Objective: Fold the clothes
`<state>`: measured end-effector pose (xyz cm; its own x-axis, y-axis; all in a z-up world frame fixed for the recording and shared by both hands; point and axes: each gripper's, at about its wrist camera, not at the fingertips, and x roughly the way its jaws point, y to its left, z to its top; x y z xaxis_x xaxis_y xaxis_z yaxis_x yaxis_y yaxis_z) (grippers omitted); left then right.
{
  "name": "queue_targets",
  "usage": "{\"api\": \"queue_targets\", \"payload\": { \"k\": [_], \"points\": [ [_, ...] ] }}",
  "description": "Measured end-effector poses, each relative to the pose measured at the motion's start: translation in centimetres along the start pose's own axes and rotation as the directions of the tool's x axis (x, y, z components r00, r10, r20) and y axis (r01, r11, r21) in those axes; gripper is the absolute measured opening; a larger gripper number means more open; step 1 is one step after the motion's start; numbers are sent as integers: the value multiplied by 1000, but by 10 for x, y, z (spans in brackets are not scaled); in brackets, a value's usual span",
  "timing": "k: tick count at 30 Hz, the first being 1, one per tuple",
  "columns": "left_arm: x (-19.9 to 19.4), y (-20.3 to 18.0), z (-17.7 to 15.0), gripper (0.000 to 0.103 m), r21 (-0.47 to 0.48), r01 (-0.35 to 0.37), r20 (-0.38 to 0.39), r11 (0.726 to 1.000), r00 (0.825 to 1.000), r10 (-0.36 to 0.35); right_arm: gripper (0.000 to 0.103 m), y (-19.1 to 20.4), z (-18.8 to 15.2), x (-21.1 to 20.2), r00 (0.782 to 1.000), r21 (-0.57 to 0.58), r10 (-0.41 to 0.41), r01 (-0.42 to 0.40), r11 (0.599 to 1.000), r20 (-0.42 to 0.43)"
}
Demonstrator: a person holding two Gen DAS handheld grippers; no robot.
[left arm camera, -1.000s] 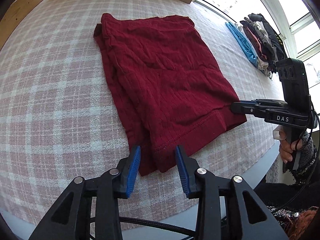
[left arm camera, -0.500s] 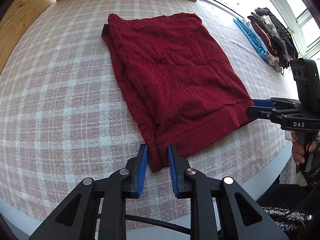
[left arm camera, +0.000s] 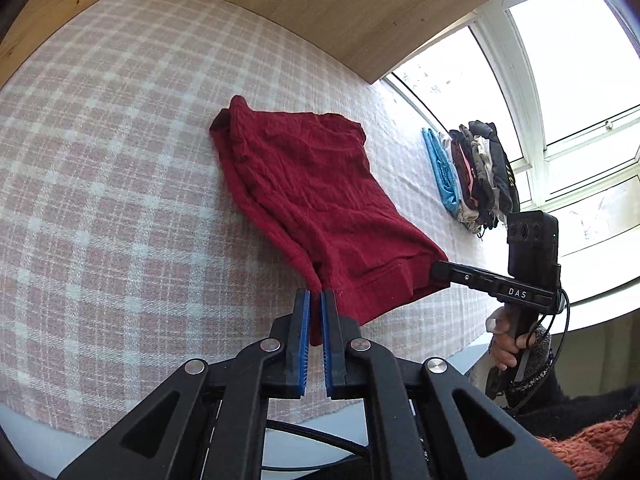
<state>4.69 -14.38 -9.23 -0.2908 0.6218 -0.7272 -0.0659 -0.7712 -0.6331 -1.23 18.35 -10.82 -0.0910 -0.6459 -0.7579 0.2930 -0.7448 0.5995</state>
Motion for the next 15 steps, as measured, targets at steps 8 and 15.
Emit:
{"api": "queue_targets", "payload": {
  "k": [8, 15],
  "points": [
    [20, -2, 43, 5, 27, -6, -32, 1000, 999, 7, 13, -18, 43, 22, 998, 100, 34, -30, 995, -47],
    [47, 13, 90, 5, 50, -18, -70, 999, 997, 21, 13, -37, 86, 44, 996, 163, 32, -17, 986, -84]
  ]
}}
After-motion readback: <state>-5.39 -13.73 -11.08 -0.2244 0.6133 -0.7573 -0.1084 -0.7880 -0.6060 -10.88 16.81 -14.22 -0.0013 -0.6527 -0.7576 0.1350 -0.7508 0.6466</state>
